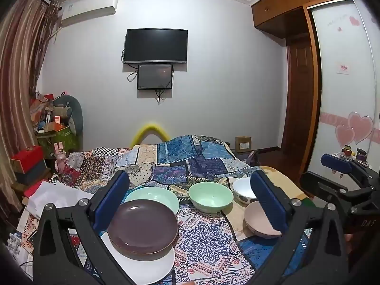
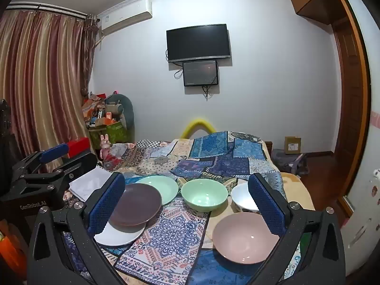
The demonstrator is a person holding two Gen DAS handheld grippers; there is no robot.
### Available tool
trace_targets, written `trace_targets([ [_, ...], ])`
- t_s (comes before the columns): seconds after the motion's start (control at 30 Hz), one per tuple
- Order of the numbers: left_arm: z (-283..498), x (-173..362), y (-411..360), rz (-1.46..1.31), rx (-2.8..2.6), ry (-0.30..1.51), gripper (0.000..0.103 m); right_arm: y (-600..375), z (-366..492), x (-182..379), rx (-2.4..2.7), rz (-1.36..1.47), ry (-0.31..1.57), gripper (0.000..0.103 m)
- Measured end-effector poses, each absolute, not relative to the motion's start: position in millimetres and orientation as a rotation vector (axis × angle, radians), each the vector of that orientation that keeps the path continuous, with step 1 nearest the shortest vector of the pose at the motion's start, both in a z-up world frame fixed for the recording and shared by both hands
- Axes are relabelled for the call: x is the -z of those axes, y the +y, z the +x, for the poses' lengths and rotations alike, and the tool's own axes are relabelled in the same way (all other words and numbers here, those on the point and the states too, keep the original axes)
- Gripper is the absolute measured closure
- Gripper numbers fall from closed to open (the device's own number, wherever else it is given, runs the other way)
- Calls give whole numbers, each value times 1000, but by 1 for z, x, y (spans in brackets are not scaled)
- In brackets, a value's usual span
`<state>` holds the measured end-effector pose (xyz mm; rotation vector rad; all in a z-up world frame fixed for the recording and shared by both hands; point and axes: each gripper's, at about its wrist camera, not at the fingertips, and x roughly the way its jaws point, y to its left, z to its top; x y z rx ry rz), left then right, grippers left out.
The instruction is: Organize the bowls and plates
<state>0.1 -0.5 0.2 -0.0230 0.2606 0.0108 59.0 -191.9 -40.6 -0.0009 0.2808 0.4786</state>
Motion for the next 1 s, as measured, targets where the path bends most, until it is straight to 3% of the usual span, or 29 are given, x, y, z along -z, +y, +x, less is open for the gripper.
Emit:
trace_targets([
  [1.0,0,-1,-2,-31,-14,245,0,-193,55,38,-475,0,261,0],
])
